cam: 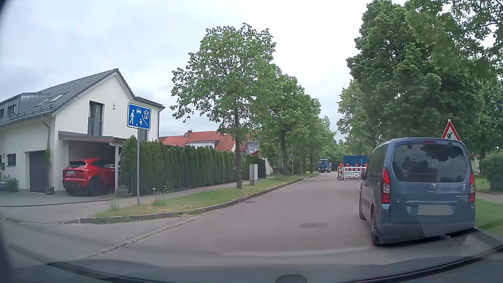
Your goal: Follow the waypoints while adhering to traffic rules and regulations
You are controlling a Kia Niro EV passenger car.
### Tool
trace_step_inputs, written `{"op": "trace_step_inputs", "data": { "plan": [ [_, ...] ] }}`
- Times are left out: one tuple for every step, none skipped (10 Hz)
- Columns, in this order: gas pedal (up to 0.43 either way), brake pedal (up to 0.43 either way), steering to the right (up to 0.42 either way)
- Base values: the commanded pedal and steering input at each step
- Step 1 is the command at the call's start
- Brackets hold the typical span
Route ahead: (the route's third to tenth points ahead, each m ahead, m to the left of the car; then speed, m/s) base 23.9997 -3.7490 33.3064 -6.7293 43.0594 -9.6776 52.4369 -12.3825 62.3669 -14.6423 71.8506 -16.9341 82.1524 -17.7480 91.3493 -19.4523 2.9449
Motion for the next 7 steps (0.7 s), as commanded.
{"op": "trace_step_inputs", "data": {
  "plan": [
    [0.079, 0.0, -0.074],
    [0.047, 0.0, -0.059],
    [0.047, 0.0, -0.048],
    [0.039, 0.0, -0.035],
    [0.059, 0.0, -0.017],
    [0.067, 0.0, -0.003],
    [0.067, 0.0, 0.016]
  ]
}}
